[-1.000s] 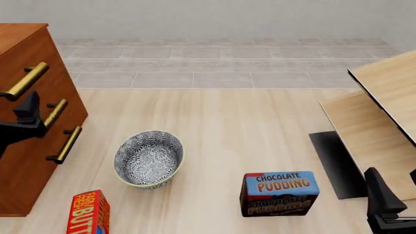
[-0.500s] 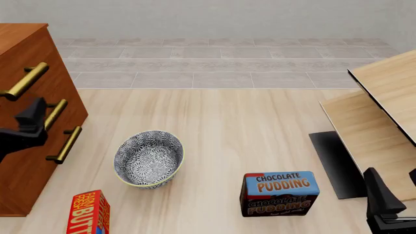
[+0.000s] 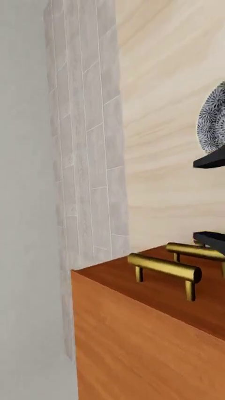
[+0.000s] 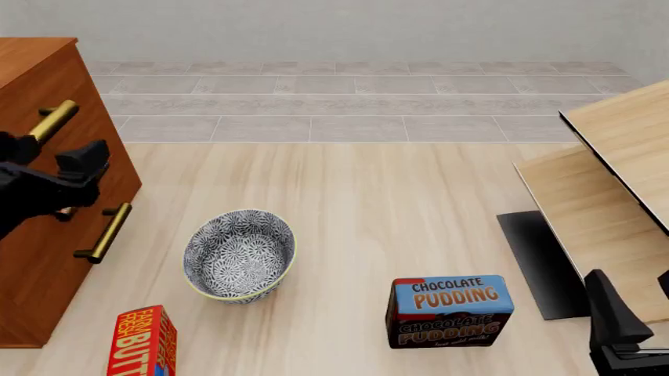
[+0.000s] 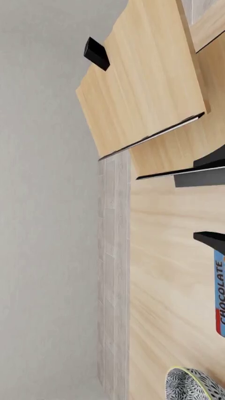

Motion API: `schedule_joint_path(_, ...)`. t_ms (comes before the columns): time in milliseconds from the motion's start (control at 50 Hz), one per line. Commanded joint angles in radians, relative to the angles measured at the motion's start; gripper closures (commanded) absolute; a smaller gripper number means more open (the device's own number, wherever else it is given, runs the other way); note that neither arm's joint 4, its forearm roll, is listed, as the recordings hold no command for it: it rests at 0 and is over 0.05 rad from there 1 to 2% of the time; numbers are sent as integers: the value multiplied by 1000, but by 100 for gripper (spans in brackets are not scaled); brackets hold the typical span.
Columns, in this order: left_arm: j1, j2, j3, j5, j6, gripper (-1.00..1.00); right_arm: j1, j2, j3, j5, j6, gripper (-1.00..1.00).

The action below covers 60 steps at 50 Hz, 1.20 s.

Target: Close the top drawer of the cabinet and put the bowl on top of it.

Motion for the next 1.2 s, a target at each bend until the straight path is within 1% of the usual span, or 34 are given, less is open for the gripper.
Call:
schedule_joint_path(20,-41,96,-138,157,-30,-100,2,0,0,0,-2,-100)
schedule_joint_path(100,-46,108,-165,183,-51,-100,3,0,-1,0,-3,-100)
schedule_joint_path(120,-56,131,-180,203,-77,-100,3,0,0,-1,-3,-100)
schedule_joint_path(160,-53,147,-186,211,-76,-100,2,0,0,-2,-3,-100)
schedule_joint_path(180,-29,161,-192,217,-75,-100,2,0,0,-2,-3,-100)
schedule_joint_path(200,-43,153,-195,219,-74,-100,2,0,1,-2,-3,-100)
schedule_joint_path(240,-45,153,-198,226,-82,-100,2,0,-1,-1,-4,-100)
schedule_joint_path(260,-63,158,-201,239,-111,-100,3,0,-3,1,-5,-100)
schedule_joint_path(360,-61,161,-190,245,-104,-100,3,0,-1,-2,-5,-100)
schedule_joint_path(440,-64,170,-173,236,-106,-100,4,0,1,-4,-4,-100)
schedule_joint_path(520,-78,186,-156,228,-126,-100,2,0,-1,-3,-3,-100)
schedule_joint_path(720,-88,208,-143,214,-130,-100,-1,0,0,-3,0,-100)
schedule_joint_path(940,-94,289,-135,159,-152,-100,-2,0,-1,-3,3,-100)
schedule_joint_path(1200,-91,407,-113,65,-175,-100,-6,0,0,-4,8,-100)
